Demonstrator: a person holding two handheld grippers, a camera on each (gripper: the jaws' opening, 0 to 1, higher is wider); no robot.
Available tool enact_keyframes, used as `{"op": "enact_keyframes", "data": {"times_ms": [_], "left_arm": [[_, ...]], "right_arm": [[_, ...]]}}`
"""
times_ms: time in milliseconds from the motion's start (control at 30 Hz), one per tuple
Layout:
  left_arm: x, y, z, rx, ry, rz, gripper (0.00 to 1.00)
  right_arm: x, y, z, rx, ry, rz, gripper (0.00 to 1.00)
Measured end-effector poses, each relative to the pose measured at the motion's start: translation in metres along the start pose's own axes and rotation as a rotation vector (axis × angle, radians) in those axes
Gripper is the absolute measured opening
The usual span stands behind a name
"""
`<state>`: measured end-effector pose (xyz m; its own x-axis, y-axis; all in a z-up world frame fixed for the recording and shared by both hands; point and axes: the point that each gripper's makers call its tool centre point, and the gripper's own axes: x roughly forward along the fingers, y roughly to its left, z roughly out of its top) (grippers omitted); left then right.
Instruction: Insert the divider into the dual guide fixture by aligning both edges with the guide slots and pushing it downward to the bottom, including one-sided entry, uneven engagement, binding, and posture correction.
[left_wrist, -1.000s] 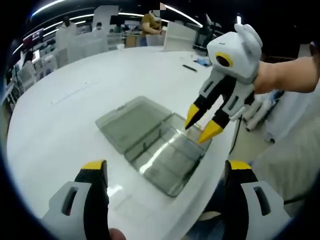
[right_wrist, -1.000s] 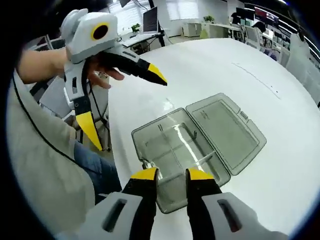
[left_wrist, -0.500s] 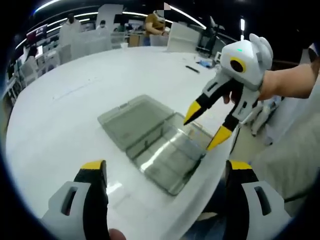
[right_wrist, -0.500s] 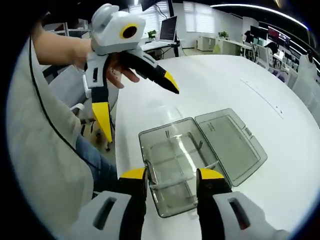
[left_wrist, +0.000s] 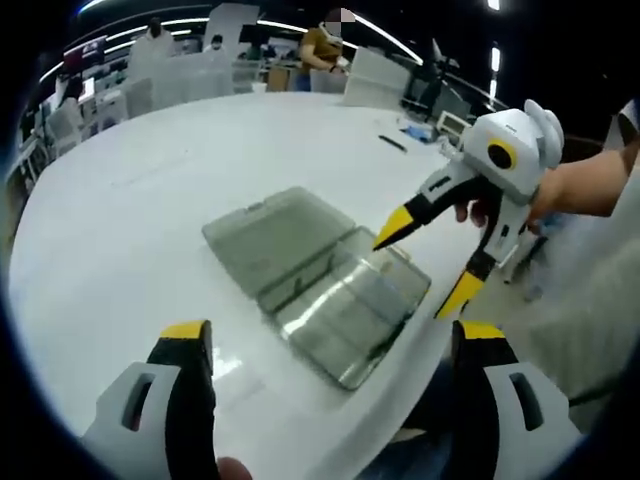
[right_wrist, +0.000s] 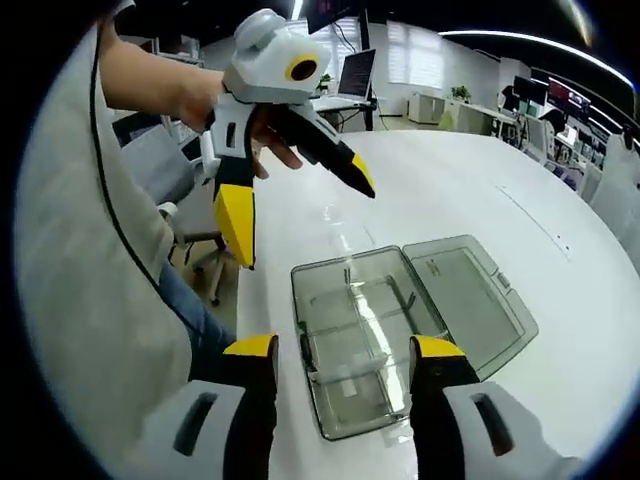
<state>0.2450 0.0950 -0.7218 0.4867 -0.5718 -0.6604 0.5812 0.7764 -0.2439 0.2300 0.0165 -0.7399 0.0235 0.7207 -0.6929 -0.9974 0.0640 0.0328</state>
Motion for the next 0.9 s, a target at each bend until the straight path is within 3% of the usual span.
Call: {"op": "enact_keyframes", "data": {"times_ms": [133, 633, 900], "left_arm": [[0.001, 0.0, 0.0, -0.009, 0.0, 0.003, 0.97], [-0.004, 0.008, -0.017, -0.077, 0.034, 0.049, 0.98], [-0.011, 0.023, -0.029, -0.158, 0.048, 0.112, 0.92]], "right_arm": [[-0.001, 0.0, 0.002, 0.003, -0.028, -0.014, 0.6], [-0.006, 0.006, 0.002, 0.033, -0.094, -0.022, 0.7], [-0.009, 0.01, 0.0, 0.032, -0.115, -0.013, 0.74]]}}
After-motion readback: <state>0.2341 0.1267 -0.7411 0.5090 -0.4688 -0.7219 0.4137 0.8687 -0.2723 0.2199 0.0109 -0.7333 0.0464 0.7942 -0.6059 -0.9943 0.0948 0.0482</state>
